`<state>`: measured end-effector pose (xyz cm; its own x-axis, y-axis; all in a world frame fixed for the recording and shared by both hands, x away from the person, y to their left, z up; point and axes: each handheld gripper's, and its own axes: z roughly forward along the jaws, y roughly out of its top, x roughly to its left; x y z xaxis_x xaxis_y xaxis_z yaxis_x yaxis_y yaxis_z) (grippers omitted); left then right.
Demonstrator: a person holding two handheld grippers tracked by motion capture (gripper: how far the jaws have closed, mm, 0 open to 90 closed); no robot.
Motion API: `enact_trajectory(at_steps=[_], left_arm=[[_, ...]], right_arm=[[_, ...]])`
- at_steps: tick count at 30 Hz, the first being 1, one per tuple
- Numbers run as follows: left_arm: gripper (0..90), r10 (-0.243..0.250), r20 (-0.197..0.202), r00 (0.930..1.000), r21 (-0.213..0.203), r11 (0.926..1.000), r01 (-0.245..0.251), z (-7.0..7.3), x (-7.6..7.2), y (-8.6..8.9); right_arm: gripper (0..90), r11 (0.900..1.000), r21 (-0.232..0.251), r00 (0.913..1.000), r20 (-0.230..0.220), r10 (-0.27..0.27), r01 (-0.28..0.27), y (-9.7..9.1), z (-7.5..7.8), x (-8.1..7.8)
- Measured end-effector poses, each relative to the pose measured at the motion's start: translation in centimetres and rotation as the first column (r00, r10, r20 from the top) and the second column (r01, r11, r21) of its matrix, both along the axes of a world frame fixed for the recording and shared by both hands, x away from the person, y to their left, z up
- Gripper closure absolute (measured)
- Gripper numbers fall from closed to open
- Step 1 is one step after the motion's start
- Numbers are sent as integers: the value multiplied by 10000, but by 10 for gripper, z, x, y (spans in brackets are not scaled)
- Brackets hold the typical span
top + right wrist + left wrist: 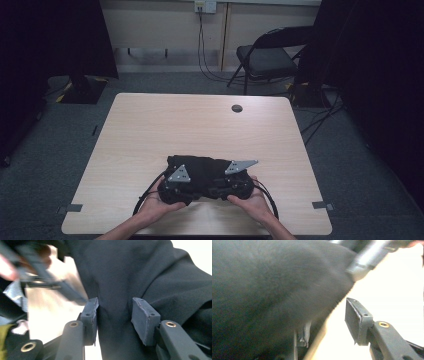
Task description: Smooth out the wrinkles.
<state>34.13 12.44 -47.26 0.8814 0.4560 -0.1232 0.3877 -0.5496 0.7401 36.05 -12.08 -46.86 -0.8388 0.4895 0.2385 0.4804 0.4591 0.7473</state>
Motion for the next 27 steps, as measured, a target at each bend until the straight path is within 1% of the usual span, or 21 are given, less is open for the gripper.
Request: enact_trajectory(at_steps=[1,2,3,5,6,8,9,10,11,12,14,16,17,18,19,21,23,24,25,26,27], left_arm=[[566,18,-35,10000,-5,10000,-18,2,-3,2],[569,-46,-211,9998,-170,9998,42,5,-4,3],[577,-125,-271,9996,-333,9994,116,8,-6,3],[584,-314,-217,9993,-705,9971,298,16,-10,3],[587,-366,-108,9993,-875,9955,355,20,-12,3],[581,-519,-89,9986,-1219,9913,504,30,-13,3],[554,-589,-131,9982,-1448,9879,563,35,-14,4],[540,-682,-188,9975,-1589,9852,644,39,-13,4],[538,-726,-89,9973,-1644,9839,701,43,-13,5],[532,-767,72,9970,-1703,9824,768,49,-12,6],[524,-881,118,9960,-1958,9766,887,55,-6,8],[520,-814,111,9966,-2059,9751,819,58,3,9],[523,-574,26,9984,-2152,9749,566,59,7,10],[524,-277,-133,9995,-2330,9722,238,61,12,10],[524,-192,-114,9997,-2488,9684,158,64,17,10],[518,256,-72,9996,-2170,9758,-265,72,25,8],[495,415,-91,9991,-2310,9720,-425,77,35,8],[504,554,-243,9982,-2036,9773,-592,74,40,8],[511,631,-181,9978,-1634,9844,-652,68,45,9],[512,720,73,9974,-1322,9887,-704,60,48,12],[518,907,-56,9959,-991,9909,-908,50,52,16]], right_arm=[[559,10000,-60,10000,43,-67,67,1,-1,1],[561,9999,-71,9999,43,-146,146,1,-2,3],[556,9996,-96,9996,111,-273,274,1,-2,4],[518,9989,-90,9988,187,-461,462,2,-2,6],[493,9982,-127,9981,219,-578,580,3,-2,6],[441,9984,-122,9983,192,-553,555,4,2,6],[428,9986,-124,9985,175,-510,512,4,4,4],[411,9991,-159,9992,83,-379,380,3,6,4],[409,9996,-117,9996,-8,-274,274,2,8,4],[412,9997,-71,9996,-105,-245,244,0,10,3],[416,9996,-29,9996,-108,-279,279,-5,16,2],[422,9990,54,9989,133,-453,452,-10,23,1],[431,9979,335,9983,139,-568,563,-14,28,2],[435,9963,482,9974,96,-720,715,-16,30,4],[438,9940,647,9960,108,-890,881,-17,34,7],[470,9922,827,9948,343,-960,929,-17,42,13],[517,9925,809,9939,535,-960,915,-12,49,22],[539,9931,722,9933,633,-972,926,-9,50,26],[564,9933,620,9924,692,-1020,978,-5,50,30],[564,9941,426,9914,800,-1034,1002,-2,48,34],[550,9944,236,9916,756,-1048,1033,1,44,37]])
